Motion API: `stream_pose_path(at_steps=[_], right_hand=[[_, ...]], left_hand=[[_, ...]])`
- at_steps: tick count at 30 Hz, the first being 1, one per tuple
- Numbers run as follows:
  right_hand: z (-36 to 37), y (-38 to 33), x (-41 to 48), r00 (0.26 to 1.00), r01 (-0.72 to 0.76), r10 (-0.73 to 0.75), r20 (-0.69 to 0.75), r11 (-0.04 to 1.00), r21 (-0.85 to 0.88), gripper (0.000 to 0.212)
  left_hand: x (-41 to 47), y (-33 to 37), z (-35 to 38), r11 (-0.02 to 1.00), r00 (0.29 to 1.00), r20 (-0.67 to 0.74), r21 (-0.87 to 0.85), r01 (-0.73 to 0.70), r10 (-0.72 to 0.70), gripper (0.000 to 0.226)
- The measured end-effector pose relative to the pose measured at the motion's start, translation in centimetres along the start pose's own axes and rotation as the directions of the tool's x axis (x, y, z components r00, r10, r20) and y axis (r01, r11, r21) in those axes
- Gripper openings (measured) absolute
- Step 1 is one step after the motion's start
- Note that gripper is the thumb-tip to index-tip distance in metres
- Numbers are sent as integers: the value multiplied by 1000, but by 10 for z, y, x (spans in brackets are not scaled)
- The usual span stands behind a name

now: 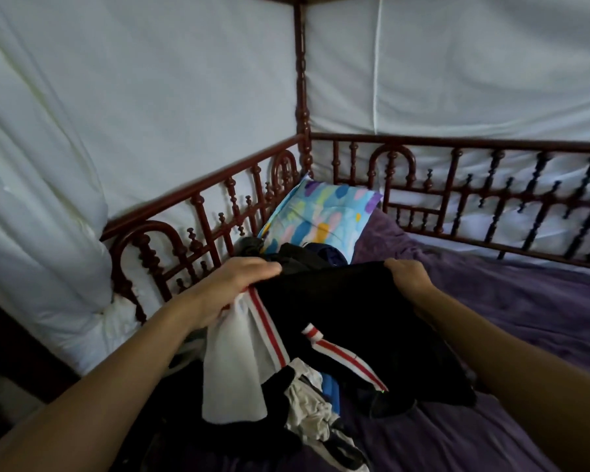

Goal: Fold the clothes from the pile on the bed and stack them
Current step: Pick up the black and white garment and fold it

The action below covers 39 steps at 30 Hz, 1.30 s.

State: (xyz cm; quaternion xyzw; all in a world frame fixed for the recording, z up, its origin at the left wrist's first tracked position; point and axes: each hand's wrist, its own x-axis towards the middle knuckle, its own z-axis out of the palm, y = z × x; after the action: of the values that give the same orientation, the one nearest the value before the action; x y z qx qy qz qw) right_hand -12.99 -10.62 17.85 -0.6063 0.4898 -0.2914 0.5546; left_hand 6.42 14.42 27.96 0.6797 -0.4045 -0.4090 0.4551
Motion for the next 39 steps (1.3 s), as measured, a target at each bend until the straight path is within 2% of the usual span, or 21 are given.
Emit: stream_pose_path(at_steps=[2,3,5,7,9,11,13,15,17,18,21,24,25,27,29,30,31,33,35,36,39], right_hand=[[-17,13,2,1000,4,-6,-24,998,-65,26],[-25,21,3,999,27,-31,-29,992,-125,28],[-40,34,1,996,66,-81,-37,949,-309,26],[-49,43,-14,989,86,-136,-61,854,-513,11],[-47,54,-42,940,235,-333,-73,788,-570,16],[-35,63,-81,835,494,-550,-32,774,-396,20],[-20,74,-115,783,619,-611,112,753,-221,20],[-4,84,-138,813,576,-526,250,787,-220,48],[11,93,-146,860,505,-431,274,797,-331,76],[17,94,-148,880,471,-390,272,792,-387,80],[34,88,-149,897,442,-382,222,770,-460,45],[44,76,-151,899,437,-421,117,852,-290,34],[45,71,-151,897,442,-432,97,864,-239,42],[52,60,-152,884,466,-453,111,844,-267,81],[69,51,-151,887,459,-427,173,780,-426,104],[81,51,-147,907,419,-377,189,751,-510,107],[91,52,-141,933,357,-311,181,735,-577,100],[103,58,-125,983,180,-158,91,758,-627,58],[97,68,-108,996,39,-82,-40,783,-620,23],[87,73,-101,992,-11,-66,-104,794,-607,18],[44,77,-88,962,-79,-74,-262,846,-528,25]], left_hand=[[1,17,14,953,962,271,285,-104,23,41],[5,21,23,894,947,319,415,-169,31,43],[15,29,42,755,955,254,593,-280,155,31],[26,37,57,723,936,106,609,-327,335,21],[37,44,67,742,883,4,540,-397,470,18],[47,52,76,767,859,-45,477,-430,510,11],[52,57,85,841,887,-92,375,-390,453,11],[54,61,88,896,918,-122,296,-330,378,13],[55,63,83,919,935,-112,254,-301,337,10],[54,65,79,926,940,-98,231,-298,327,10],[52,68,64,930,936,-83,177,-323,341,11],[50,71,44,911,916,-95,182,-369,390,14],[50,72,36,905,908,-106,182,-384,406,17],[53,71,22,894,896,-102,177,-411,432,20],[55,70,12,892,897,-60,149,-426,438,20],[56,69,8,893,899,-36,138,-428,437,20],[58,68,4,894,900,-17,131,-429,435,20],[65,67,-9,895,901,-22,133,-426,432,20],[76,62,-30,880,891,-62,203,-430,450,19],[83,57,-43,862,883,-75,267,-431,464,18],[107,31,-74,782,886,-12,476,-402,463,13]])
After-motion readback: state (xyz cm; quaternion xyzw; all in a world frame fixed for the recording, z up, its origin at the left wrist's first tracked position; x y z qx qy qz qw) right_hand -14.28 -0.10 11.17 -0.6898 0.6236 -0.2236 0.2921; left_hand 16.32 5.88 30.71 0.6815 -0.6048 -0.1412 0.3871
